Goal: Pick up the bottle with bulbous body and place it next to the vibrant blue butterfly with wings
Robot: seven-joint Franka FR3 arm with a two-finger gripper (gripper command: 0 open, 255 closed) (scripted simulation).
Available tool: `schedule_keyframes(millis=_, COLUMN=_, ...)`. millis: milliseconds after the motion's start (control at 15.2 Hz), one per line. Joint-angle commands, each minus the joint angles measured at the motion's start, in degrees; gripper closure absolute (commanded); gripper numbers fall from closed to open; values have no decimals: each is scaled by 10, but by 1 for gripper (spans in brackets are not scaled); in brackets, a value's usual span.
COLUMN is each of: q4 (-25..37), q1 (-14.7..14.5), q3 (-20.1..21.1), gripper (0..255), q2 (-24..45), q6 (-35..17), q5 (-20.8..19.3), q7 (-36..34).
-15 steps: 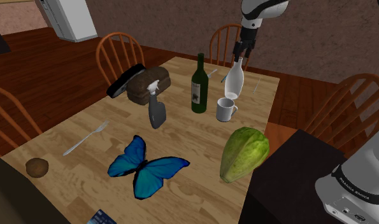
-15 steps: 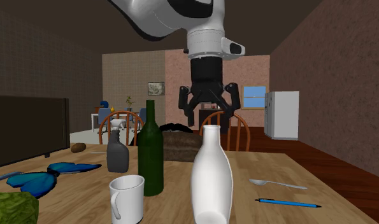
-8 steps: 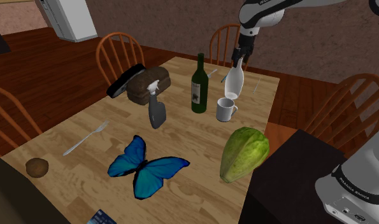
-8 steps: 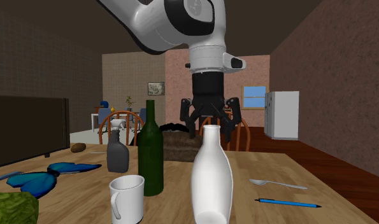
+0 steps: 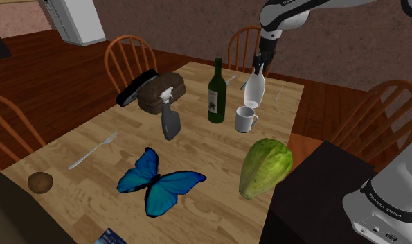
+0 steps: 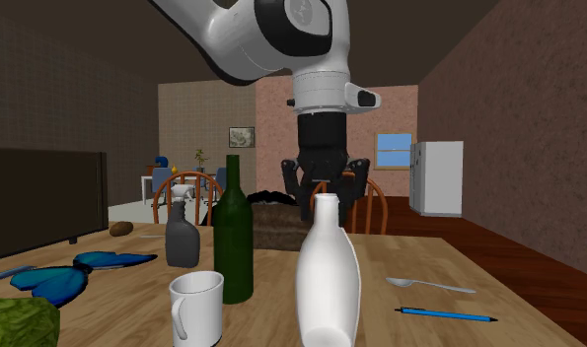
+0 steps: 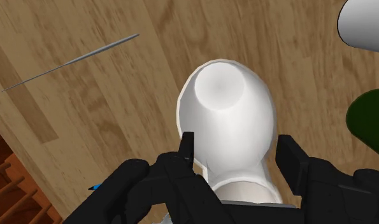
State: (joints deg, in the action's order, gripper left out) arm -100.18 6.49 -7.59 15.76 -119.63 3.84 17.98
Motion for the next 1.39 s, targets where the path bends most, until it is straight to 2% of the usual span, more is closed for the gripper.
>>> schedule_keyframes(millis=0, q4=0, q1=0, q3=0, gripper=255, q2=0, q6=0, q5=0, q7=0)
schedule_keyframes(millis=528, q4=0, q1=0, q3=0, gripper=255, q2=0, q6=0, q5=0, q7=0)
schedule_keyframes(millis=1320, q4=66, q1=0, q3=-2, gripper=255, q2=-19, q6=86, q5=-5, q7=-5)
